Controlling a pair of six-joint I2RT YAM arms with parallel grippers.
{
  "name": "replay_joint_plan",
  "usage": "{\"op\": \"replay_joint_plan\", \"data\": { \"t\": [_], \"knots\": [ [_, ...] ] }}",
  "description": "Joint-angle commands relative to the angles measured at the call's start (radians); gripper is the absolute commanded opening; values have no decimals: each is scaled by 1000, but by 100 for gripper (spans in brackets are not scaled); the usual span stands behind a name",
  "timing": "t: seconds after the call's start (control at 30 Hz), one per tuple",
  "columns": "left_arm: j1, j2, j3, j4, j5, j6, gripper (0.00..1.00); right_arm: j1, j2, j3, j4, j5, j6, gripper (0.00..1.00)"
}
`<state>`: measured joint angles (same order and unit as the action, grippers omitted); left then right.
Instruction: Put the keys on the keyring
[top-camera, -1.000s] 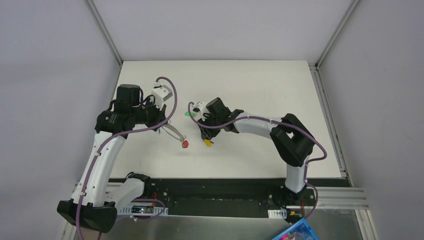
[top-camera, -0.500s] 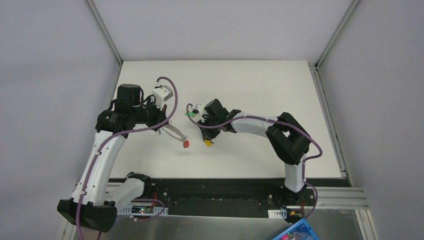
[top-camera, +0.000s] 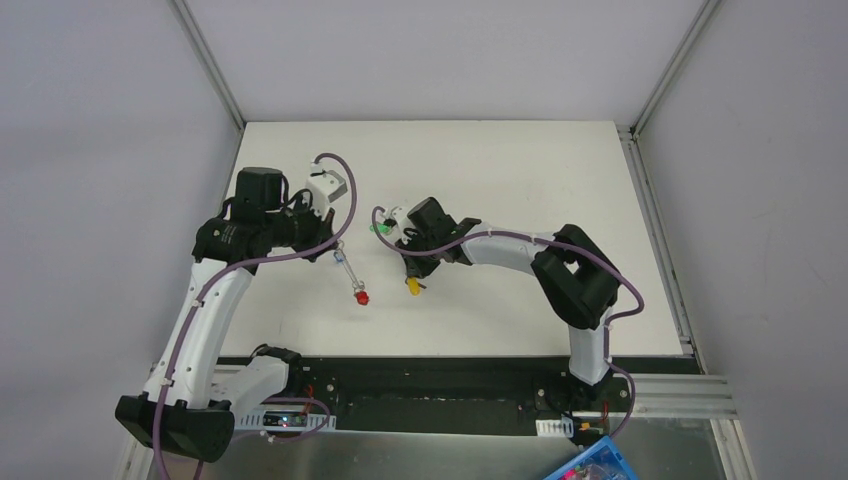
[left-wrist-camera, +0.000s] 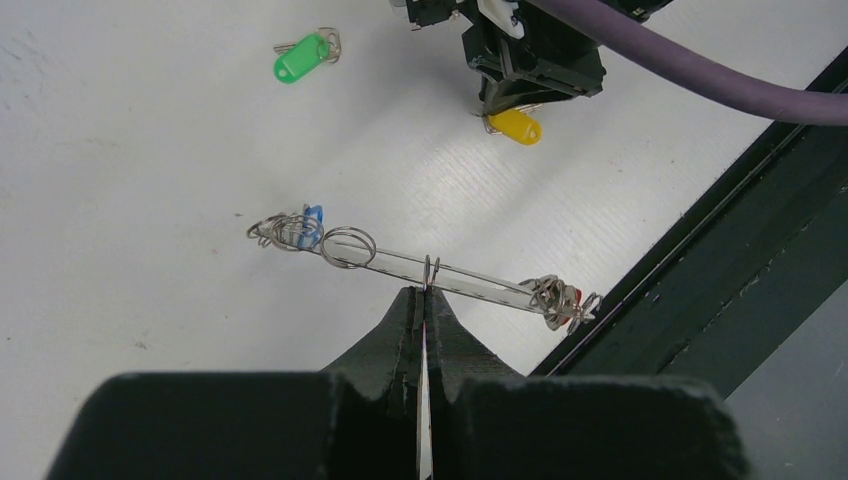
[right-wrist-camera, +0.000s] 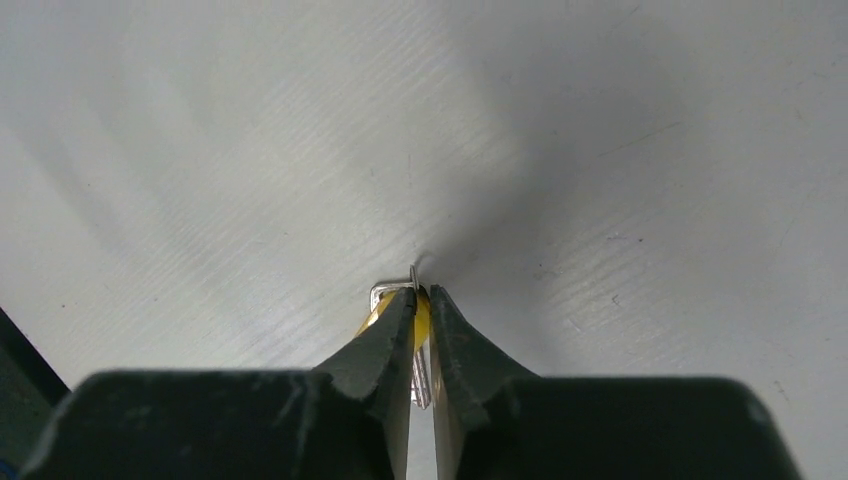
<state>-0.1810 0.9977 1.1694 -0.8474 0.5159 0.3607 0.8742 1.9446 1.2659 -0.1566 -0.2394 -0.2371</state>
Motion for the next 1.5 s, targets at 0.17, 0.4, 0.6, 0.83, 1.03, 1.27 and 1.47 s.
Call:
{"op": "replay_joint_plan", "data": {
  "t": [0.17, 0.4, 0.6, 0.83, 1.03, 1.27, 1.47],
  "knots": [
    [11, 31, 15, 22, 49, 37, 0, -9, -25, 37, -11, -7, -23, 1],
    [11, 47, 8, 21, 92, 46, 0, -60, -83, 12, -4, -100, -33, 0],
    [3, 77, 4, 72, 168, 8, 0, -165, -265, -103, 75, -330, -58, 0],
    [-98, 156, 70, 141, 157, -38, 0, -279, -464, -155, 40, -594, -129, 0],
    [-231, 261, 170, 178, 119, -48, 0, -295, -554, -150, -28, -708, -192, 0],
    [-326, 369, 258, 207, 115, -80, 0, -314, -588, -178, 28, -768, -134, 0],
    [-378, 406, 261, 241, 137, -92, 0, -333, -590, -194, 95, -770, -55, 0]
  ]
}}
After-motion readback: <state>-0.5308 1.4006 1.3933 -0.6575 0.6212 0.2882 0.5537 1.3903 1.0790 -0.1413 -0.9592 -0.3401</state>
